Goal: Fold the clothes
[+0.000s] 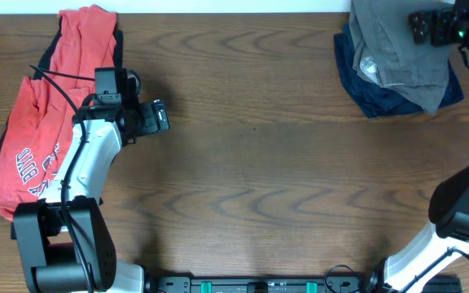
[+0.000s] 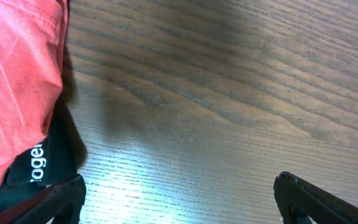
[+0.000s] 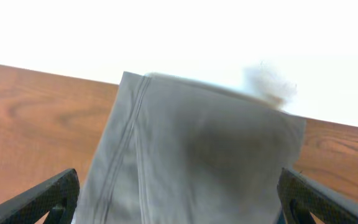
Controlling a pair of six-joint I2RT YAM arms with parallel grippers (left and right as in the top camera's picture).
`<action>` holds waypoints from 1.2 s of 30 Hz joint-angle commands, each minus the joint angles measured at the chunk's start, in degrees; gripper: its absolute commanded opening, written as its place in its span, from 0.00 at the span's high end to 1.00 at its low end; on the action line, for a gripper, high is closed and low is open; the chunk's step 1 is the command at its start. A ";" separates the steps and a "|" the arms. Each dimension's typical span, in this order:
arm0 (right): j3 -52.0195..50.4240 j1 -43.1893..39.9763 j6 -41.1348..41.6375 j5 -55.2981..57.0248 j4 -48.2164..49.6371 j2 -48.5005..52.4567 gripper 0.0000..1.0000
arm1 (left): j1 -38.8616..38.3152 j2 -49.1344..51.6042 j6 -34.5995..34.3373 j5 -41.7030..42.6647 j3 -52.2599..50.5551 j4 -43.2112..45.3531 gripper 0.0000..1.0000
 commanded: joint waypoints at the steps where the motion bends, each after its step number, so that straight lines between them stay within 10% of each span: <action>1: 0.44 1.81 7.48 3.10 2.73 6.14 0.01 | 0.09 -1.31 -0.31 -0.68 1.22 -0.02 0.02; 20: 0.28 3.06 9.60 8.13 9.31 41.77 0.01 | 0.09 -0.87 -0.31 -0.68 1.22 -0.07 0.02; 36: 0.31 3.02 6.91 6.69 -2.14 7.82 0.01 | 0.09 -0.87 -0.31 -0.68 1.22 -0.07 0.02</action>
